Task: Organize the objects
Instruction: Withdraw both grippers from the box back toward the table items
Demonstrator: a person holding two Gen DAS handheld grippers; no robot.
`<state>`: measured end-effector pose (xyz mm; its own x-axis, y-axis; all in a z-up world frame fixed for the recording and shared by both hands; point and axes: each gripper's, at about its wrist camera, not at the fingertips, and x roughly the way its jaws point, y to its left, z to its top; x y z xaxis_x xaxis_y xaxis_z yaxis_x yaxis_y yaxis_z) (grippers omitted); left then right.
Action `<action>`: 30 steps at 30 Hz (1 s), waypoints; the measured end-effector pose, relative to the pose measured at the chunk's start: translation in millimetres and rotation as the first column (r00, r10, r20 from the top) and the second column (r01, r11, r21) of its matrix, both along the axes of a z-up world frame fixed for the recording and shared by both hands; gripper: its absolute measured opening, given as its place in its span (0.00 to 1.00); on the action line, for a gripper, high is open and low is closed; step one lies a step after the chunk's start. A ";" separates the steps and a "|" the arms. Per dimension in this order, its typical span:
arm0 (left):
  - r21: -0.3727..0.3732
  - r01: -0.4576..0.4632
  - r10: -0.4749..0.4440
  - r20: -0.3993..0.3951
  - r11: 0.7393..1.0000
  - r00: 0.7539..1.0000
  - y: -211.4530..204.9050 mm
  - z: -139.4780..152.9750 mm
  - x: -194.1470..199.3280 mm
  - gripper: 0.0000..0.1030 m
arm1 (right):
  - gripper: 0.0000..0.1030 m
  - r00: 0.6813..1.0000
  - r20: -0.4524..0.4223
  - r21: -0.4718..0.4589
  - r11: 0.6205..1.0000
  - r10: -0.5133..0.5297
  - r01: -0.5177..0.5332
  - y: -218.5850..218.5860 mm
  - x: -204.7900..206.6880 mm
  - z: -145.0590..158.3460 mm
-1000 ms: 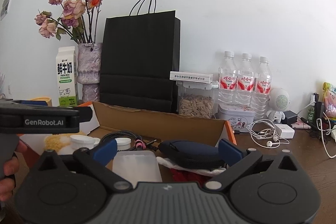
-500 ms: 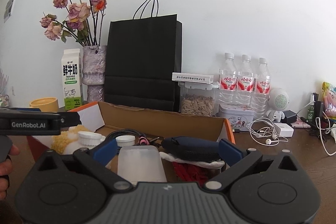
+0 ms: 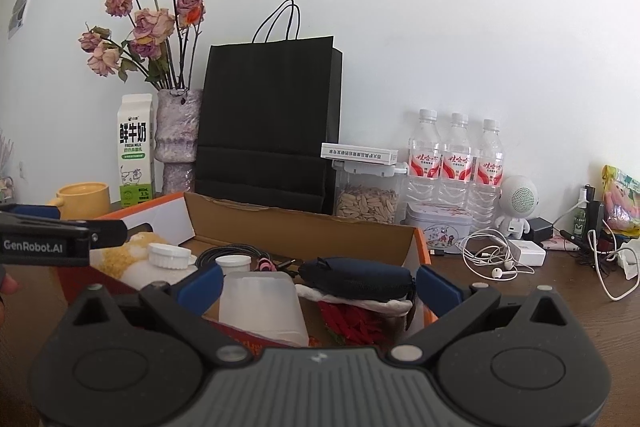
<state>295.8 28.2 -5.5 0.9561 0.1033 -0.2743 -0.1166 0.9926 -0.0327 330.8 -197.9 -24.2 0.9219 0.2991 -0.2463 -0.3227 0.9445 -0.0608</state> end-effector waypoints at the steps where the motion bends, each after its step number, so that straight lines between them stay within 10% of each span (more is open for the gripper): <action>1: -0.001 -0.005 0.005 0.000 1.000 1.000 1.1 0.0 -3.2 1.00 | 1.00 1.000 0.001 -0.001 1.000 -0.002 0.002 -1.6 -2.3 0.1; 30: -0.032 0.087 -0.090 -0.117 0.996 0.989 -12.1 -14.6 -97.3 1.00 | 1.00 0.986 -0.156 -0.039 0.997 0.056 -0.063 -25.1 -85.6 -14.7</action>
<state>198.6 16.1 -20.1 0.9218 0.0108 -0.3875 -0.0329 0.9982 -0.0504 245.1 -223.0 -38.8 0.8525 0.3382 -0.3986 -0.3871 0.9208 -0.0466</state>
